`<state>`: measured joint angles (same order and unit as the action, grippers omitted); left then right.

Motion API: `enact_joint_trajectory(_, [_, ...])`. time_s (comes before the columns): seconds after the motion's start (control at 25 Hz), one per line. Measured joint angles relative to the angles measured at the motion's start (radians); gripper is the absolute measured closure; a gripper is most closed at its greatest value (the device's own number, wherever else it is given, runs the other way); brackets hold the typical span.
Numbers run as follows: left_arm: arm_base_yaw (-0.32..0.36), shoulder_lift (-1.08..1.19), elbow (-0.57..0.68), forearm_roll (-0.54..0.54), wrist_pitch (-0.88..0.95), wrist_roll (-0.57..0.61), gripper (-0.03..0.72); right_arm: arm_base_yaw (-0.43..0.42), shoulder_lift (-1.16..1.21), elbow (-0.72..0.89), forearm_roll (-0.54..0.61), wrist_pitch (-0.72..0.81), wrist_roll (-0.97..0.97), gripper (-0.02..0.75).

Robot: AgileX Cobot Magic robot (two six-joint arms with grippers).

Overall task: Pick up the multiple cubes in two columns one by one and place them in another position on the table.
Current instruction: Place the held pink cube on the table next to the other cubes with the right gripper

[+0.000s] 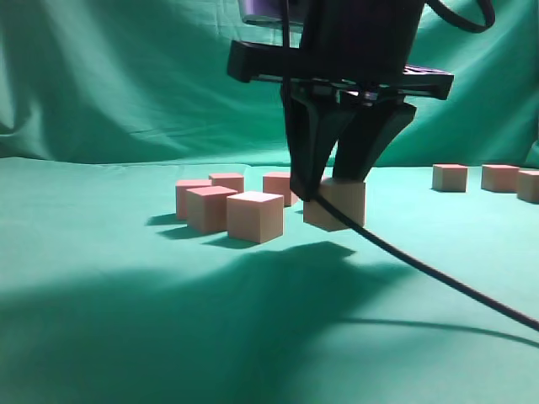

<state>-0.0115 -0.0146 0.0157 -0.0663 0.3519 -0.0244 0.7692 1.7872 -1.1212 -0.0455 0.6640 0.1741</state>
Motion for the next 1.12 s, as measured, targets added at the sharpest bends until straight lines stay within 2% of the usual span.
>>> enact_joint_trajectory(1.12, [0.000,0.000,0.000,0.000,0.000,0.000,0.688,0.022,0.042,0.000,0.048,-0.017,0.103,0.472])
